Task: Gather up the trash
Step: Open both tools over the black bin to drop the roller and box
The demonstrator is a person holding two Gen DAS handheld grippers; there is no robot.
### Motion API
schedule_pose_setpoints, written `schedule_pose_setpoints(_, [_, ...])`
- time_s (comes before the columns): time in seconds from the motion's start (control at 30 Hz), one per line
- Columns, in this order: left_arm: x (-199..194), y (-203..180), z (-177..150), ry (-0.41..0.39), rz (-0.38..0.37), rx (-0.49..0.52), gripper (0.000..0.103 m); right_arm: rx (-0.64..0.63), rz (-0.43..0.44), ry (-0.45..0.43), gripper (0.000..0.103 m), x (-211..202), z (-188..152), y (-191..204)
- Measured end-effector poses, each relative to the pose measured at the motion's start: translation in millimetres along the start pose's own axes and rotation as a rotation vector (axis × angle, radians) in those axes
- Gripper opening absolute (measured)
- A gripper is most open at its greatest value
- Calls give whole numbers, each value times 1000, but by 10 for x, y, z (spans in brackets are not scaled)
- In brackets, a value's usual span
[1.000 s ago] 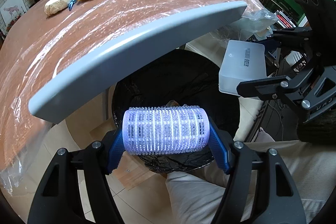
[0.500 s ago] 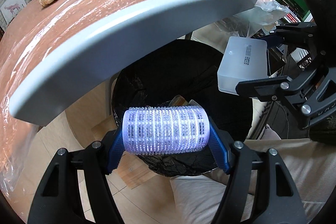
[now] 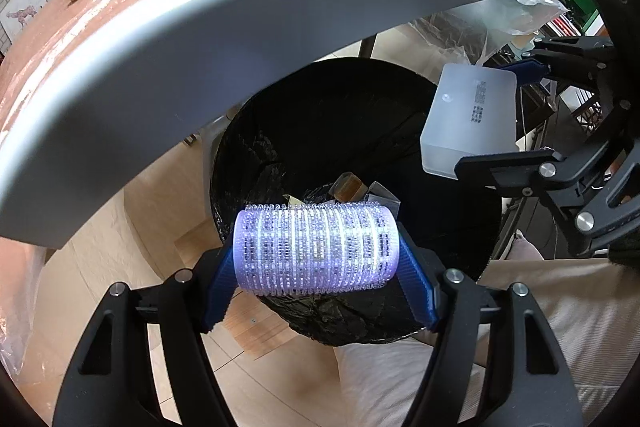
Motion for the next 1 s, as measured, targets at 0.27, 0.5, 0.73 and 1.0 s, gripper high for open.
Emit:
schedule_pose_setpoints(0.27, [48,-23,-13,7,20,20,71,-3,-11,13,81,66,-12,8])
schedule_pose_setpoints(0.5, [133,3,-28,18,28,26,71,5,-23,25,81,154,-22,-8])
schedule_pose_setpoints(0.73, [179,28,-27,24,32,31,71,11,-33,33,81,174,-36,-12])
schedule_pose_setpoints(1.0, [198,48,-6,21,39,39,71,17,-44,32,81,204,-22,-57])
Point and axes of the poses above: each gripper's, at about its wrist camera, not at the fingertips, and x roughly the way its jaws point, y to its left, z to its top, the point moved 7 cm from there along x, roughly the way its jaws point, and after that the axes turned 11 degrees about -x, right-handed, at the moved point
